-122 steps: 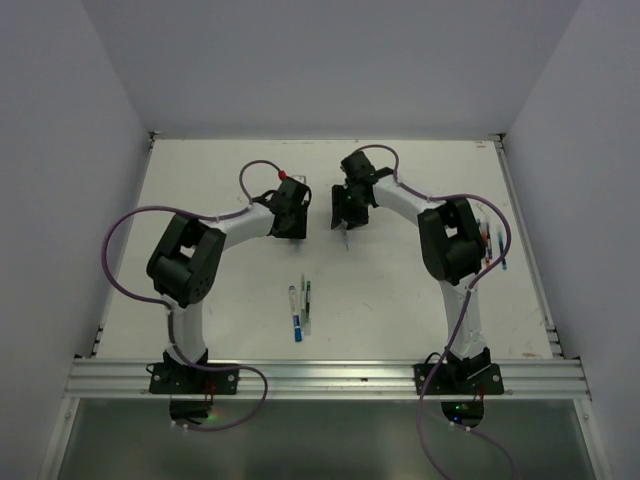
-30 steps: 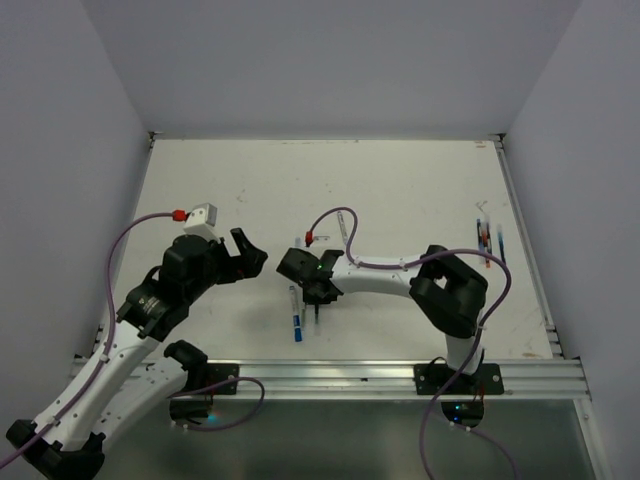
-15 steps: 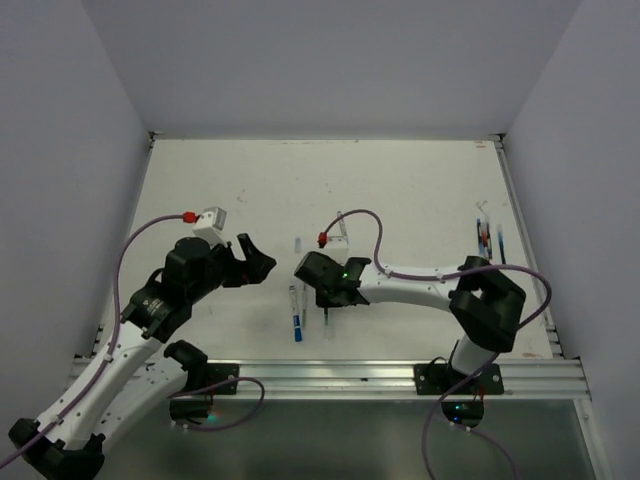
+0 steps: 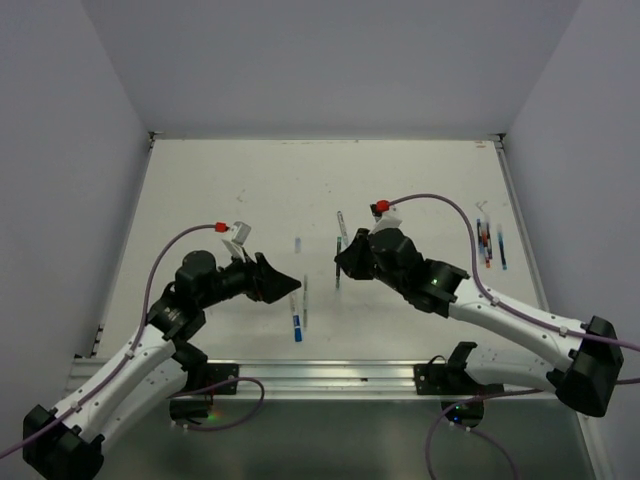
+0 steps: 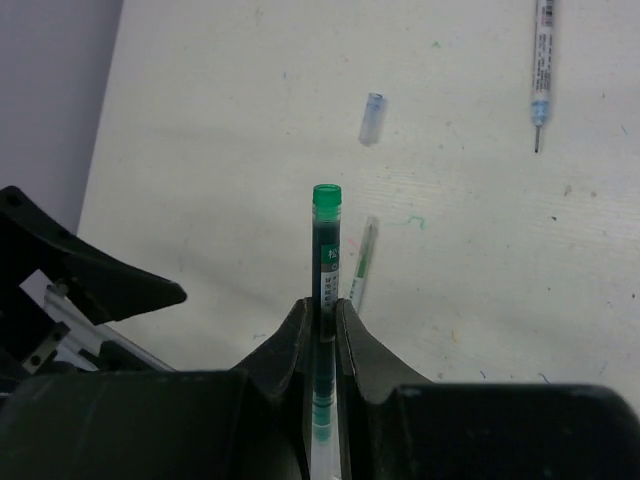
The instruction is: Open the pen caps
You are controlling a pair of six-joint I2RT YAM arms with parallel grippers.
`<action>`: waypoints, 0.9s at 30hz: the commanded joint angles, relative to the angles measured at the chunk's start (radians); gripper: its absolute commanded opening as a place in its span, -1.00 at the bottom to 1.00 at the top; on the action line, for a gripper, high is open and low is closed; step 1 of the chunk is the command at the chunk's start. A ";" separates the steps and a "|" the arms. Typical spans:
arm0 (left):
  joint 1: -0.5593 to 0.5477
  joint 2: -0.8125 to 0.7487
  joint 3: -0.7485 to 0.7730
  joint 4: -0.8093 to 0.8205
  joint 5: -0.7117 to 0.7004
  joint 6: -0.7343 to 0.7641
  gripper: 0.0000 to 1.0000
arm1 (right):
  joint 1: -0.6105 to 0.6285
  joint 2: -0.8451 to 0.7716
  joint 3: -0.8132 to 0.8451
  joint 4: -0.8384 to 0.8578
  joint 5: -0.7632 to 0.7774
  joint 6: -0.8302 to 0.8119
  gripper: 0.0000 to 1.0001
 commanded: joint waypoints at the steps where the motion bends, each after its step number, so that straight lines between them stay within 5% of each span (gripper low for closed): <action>1: -0.031 0.000 -0.030 0.239 0.084 -0.073 0.69 | 0.004 -0.056 -0.047 0.122 -0.021 -0.035 -1.00; 9: -0.314 0.207 0.063 0.221 -0.160 -0.056 0.65 | 0.007 -0.088 -0.072 0.127 -0.011 -0.011 -1.00; 27: -0.385 0.356 0.123 0.285 -0.284 -0.085 0.50 | 0.007 -0.103 -0.078 0.153 -0.009 0.046 -1.00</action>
